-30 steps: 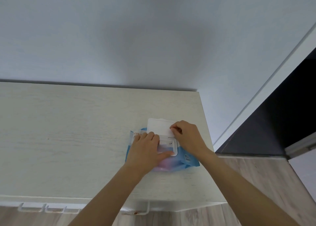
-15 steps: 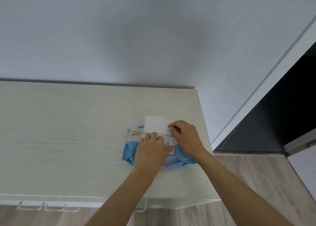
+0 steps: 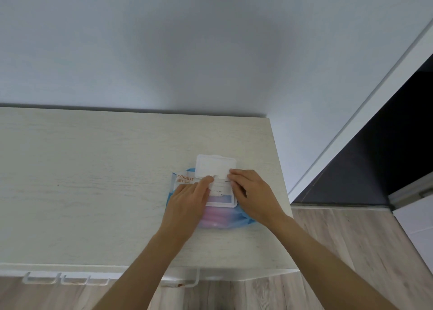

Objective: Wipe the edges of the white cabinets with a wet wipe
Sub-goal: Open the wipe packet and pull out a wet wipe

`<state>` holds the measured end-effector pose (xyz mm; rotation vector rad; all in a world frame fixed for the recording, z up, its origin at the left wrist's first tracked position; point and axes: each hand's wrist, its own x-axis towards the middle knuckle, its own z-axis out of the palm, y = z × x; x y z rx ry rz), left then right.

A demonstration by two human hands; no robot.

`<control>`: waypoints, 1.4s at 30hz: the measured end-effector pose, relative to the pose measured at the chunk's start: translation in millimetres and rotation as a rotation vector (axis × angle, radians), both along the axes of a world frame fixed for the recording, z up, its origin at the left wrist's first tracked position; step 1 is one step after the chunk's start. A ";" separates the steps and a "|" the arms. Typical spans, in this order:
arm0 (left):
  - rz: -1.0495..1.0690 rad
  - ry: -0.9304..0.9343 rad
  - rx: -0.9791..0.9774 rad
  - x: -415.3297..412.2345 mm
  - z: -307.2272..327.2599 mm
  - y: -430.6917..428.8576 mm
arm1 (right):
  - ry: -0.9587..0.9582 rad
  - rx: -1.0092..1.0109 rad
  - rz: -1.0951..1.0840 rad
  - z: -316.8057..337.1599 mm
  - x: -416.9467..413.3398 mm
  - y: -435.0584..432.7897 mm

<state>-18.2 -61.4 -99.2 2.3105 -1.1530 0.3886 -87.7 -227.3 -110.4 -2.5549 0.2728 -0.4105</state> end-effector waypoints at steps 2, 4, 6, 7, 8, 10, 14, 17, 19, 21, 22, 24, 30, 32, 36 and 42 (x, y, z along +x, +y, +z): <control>0.004 -0.015 0.002 2.2 -0.1 0.6 | -0.005 0.022 0.005 0.5 -1.1 0.4; 0.007 -0.023 0.012 3.3 -0.6 4.3 | 0.020 0.040 0.019 0.5 -3.0 0.0; 0.021 0.052 0.033 4.1 -0.3 9.2 | 0.057 0.032 0.046 -0.6 -5.2 -1.7; 0.036 0.082 0.042 4.2 0.1 11.9 | 0.075 0.024 0.059 -1.1 -6.2 -2.8; 0.049 0.090 0.049 4.1 -0.5 15.2 | 0.087 0.016 0.070 -1.4 -6.9 -3.7; 0.063 0.103 0.070 3.8 -2.2 22.3 | 0.092 0.011 0.085 -1.5 -8.0 -5.1; 0.054 0.225 0.044 4.9 -10.2 33.8 | 0.099 0.020 0.088 -1.7 -8.3 -5.6; 0.051 0.347 0.034 4.8 -18.9 39.3 | 0.109 0.022 0.091 -1.8 -7.9 -5.8; 0.046 0.381 0.057 4.2 -22.9 42.1 | 0.120 0.011 0.105 -0.9 -8.0 -6.0; 0.064 0.411 0.085 4.6 -24.4 45.3 | 0.134 -0.008 0.119 0.5 -8.8 -5.8; 0.066 0.409 0.102 5.3 -25.2 47.0 | 0.138 -0.022 0.123 1.2 -9.1 -5.5; 0.049 0.381 0.148 6.1 -26.0 49.8 | 0.135 -0.045 0.125 1.8 -9.8 -4.7; 0.019 0.459 0.120 4.7 -27.3 51.6 | 0.000 -0.151 0.115 11.9 -9.5 7.8; 0.025 0.454 0.108 3.4 -27.4 50.8 | -0.049 -0.220 0.132 16.1 -6.8 14.9; 0.034 0.337 0.160 2.3 -26.3 49.9 | 0.003 -0.251 0.142 19.4 -1.5 27.0; 0.020 0.184 0.259 2.3 -18.6 48.5 | 0.086 -0.183 0.071 16.9 8.0 38.0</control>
